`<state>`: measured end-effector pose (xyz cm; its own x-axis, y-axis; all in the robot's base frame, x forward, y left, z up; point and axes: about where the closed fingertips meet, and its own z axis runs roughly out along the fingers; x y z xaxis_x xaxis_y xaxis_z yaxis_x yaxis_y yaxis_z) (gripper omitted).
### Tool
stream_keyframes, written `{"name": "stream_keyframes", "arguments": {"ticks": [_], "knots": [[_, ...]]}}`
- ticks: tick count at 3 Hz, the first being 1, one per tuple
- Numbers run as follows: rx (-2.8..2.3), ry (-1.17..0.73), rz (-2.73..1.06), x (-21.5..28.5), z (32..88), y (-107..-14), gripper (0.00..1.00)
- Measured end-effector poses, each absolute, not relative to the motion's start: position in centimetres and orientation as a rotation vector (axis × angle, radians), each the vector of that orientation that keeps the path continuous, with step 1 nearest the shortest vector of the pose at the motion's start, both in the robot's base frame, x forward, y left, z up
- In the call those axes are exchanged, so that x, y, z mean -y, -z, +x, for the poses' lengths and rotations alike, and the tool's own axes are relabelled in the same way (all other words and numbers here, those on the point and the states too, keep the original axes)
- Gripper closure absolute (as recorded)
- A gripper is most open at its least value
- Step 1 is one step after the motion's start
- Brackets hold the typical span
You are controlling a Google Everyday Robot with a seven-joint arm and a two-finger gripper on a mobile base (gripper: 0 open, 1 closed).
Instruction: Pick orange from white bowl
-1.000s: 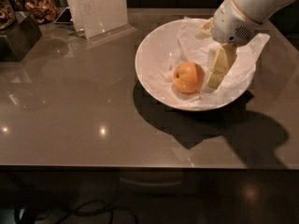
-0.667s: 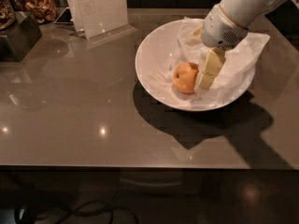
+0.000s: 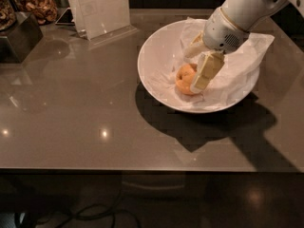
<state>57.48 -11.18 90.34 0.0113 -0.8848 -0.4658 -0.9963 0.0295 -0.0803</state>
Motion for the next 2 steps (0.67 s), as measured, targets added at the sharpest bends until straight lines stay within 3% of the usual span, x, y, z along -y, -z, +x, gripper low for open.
{"name": "stream_keyframes", "arguments": {"ticks": [1, 2], "knots": [[-1.939, -0.449, -1.899, 11.0, 57.9, -89.0, 0.07], [-1.947, -0.499, -1.903, 10.8, 58.3, -87.7, 0.08]]}}
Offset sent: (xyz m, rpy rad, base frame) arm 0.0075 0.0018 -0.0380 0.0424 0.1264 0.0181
